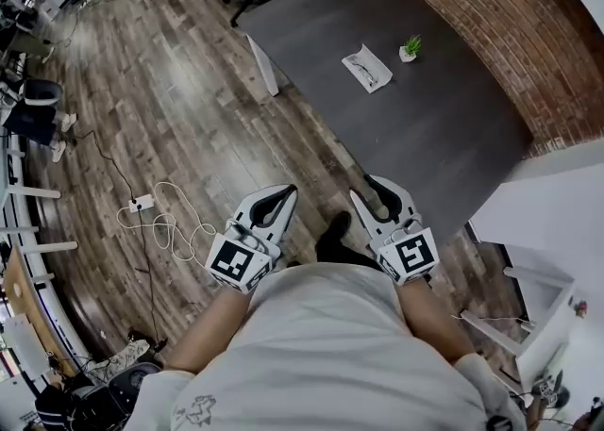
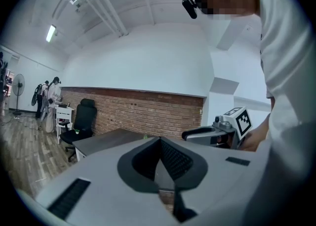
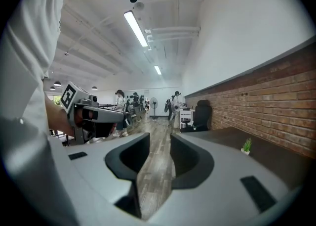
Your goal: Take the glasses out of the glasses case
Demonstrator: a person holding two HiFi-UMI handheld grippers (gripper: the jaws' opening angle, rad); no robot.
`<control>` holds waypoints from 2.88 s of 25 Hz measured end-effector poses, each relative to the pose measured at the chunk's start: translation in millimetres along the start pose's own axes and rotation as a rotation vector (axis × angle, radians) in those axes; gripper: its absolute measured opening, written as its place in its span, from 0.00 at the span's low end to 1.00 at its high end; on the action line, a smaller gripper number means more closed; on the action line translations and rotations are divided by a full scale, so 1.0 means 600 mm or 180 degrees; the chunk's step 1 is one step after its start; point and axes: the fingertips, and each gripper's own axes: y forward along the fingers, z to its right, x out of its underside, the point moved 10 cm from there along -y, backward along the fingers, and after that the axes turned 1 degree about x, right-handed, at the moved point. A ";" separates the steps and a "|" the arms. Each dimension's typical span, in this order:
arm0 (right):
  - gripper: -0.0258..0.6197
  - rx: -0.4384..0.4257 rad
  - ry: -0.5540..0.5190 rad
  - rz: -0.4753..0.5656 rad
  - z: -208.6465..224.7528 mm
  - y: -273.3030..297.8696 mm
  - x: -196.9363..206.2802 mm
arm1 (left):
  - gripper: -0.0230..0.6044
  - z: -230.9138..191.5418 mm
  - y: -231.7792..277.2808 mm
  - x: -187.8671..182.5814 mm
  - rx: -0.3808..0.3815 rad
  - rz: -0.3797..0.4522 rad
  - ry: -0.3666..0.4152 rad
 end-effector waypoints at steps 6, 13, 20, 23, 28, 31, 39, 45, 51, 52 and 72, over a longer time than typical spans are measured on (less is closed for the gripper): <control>0.25 0.0028 0.0044 -0.0005 0.109 0.021 -0.004 | 0.05 -0.018 0.122 -0.018 0.0111 -0.0041 0.0003; 0.25 0.0008 0.0114 -0.0052 0.195 0.018 0.007 | 0.05 -0.017 0.232 -0.045 0.0273 -0.0053 0.0067; 0.25 0.0144 0.0170 -0.0055 0.221 0.026 0.006 | 0.05 -0.035 0.274 -0.054 0.0421 -0.0111 0.0076; 0.25 0.0262 0.0177 -0.0095 0.229 0.032 0.005 | 0.05 -0.053 0.297 -0.053 0.0575 -0.0116 0.0077; 0.25 0.0524 0.0233 -0.0161 0.248 0.054 0.005 | 0.05 -0.099 0.343 -0.069 0.0845 -0.0101 0.0097; 0.25 0.0631 0.0218 -0.0227 0.254 0.084 0.000 | 0.05 -0.138 0.365 -0.085 0.0983 -0.0096 0.0124; 0.25 0.0950 0.0198 -0.0322 0.258 0.185 -0.023 | 0.05 -0.259 0.406 -0.110 0.1353 -0.0110 0.0135; 0.25 0.1093 0.0179 -0.0443 0.247 0.266 -0.032 | 0.05 -0.342 0.411 -0.111 0.1610 -0.0173 0.0093; 0.25 0.1181 0.0273 -0.0560 0.229 0.326 -0.017 | 0.05 -0.393 0.409 -0.107 0.1831 -0.0247 0.0078; 0.25 0.1186 0.0274 -0.0570 0.227 0.335 -0.017 | 0.05 -0.399 0.407 -0.104 0.1861 -0.0260 0.0074; 0.24 0.0950 0.0402 -0.0945 0.328 0.424 0.036 | 0.05 -0.459 0.485 -0.073 0.1817 -0.0584 -0.0062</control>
